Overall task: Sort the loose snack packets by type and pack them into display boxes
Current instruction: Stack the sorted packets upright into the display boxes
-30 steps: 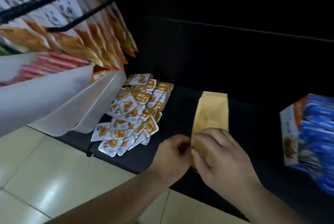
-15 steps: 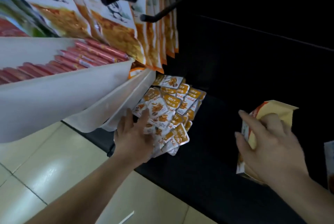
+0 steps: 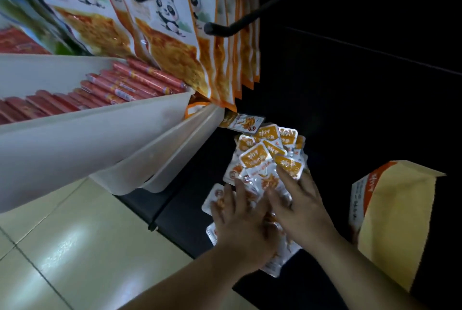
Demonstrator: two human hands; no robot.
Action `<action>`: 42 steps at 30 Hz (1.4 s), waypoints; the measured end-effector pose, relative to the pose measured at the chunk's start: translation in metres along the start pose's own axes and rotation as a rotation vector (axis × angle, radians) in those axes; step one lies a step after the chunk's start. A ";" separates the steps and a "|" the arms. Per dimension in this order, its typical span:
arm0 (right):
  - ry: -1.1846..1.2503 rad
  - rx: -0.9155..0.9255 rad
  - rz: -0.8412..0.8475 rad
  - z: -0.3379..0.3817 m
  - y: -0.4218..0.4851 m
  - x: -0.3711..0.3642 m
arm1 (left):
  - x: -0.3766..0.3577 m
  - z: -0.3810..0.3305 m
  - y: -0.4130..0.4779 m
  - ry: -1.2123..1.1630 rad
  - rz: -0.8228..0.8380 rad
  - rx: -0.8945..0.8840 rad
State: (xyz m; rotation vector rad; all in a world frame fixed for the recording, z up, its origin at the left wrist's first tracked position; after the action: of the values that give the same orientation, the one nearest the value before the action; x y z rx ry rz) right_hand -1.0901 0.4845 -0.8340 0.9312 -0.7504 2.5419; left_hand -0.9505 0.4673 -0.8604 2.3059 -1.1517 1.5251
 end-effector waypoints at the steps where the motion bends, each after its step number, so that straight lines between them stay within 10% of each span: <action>1: 0.006 -0.014 -0.009 -0.008 -0.005 0.001 | -0.003 -0.005 -0.002 -0.015 -0.012 -0.036; 5: 0.048 -0.009 -0.058 -0.037 -0.026 0.010 | 0.016 -0.008 -0.024 -0.391 -0.370 -0.318; 8: -0.083 0.097 -0.174 -0.043 -0.029 0.021 | 0.022 0.034 -0.055 -0.301 -0.548 -0.147; 24: -0.206 -0.057 -0.097 0.007 -0.015 0.036 | -0.016 0.011 -0.045 -0.001 -0.019 0.107; 29: 0.378 -0.247 -0.046 -0.004 -0.019 0.057 | 0.039 0.025 -0.029 -0.211 -0.466 0.103; 37: 0.639 -0.267 -0.108 -0.006 -0.032 0.063 | 0.064 0.016 0.070 -0.182 -0.246 0.350; 42: 0.672 -0.294 -0.097 -0.019 -0.038 0.071 | 0.059 0.030 0.071 -0.529 -0.405 0.360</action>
State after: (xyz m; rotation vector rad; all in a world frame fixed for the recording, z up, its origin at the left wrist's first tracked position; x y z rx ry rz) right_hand -1.1339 0.5352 -0.7847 0.0019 -0.7949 2.3376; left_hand -0.9646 0.3722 -0.8449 3.0610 -0.4403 1.0702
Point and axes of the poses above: each hand's wrist, its own y-axis towards the middle knuckle, its own x-axis out of the back of the hand, z = x × y, the point moved 5 cm from there along y, towards the middle knuckle, and after that the axes turned 15 degrees about -x, right-handed, at the moved point
